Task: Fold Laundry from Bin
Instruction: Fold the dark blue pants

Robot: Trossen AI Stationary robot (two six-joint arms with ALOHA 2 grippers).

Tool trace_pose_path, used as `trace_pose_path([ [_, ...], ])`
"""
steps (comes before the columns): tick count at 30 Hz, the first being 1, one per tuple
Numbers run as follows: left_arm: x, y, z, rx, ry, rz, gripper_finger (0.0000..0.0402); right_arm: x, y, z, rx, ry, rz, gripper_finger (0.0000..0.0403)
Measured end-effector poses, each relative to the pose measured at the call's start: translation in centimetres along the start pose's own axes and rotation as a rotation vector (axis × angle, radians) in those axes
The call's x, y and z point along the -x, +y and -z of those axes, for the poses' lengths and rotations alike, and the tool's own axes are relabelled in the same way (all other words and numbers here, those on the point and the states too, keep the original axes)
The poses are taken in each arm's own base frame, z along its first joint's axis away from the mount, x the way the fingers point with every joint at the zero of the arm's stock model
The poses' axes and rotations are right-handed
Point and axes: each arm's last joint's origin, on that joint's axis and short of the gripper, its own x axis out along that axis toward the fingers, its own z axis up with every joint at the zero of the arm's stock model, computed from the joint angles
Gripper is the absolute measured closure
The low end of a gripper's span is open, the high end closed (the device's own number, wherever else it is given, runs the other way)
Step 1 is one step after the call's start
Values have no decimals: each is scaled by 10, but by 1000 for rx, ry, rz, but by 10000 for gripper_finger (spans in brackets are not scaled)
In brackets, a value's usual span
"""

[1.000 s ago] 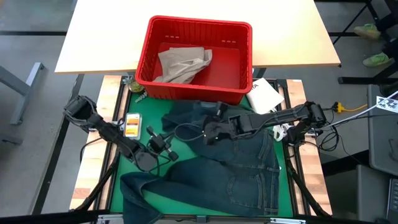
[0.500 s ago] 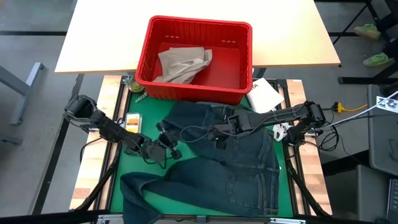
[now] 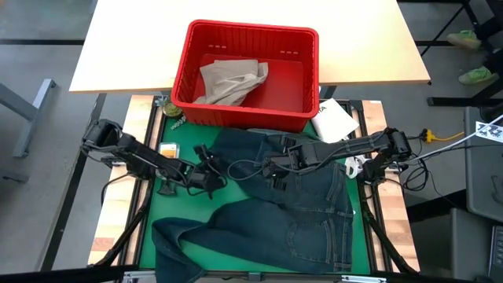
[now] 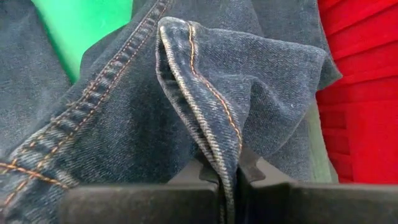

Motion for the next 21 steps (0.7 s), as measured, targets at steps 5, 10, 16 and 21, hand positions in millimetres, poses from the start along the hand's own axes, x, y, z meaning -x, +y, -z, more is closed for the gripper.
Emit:
trace_pose_path([
  [5,-8,9,4,-21,63,-40,217,0,0,0,1,0,0,400],
  [10,-17,17,4,9,90,-73,227,0,0,0,2,0,0,400],
  [16,-19,21,6,0,115,-88,302,0,0,0,8,2,-7,400],
  [21,-11,14,9,0,104,-78,389,0,1,0,7,3,-18,400],
])
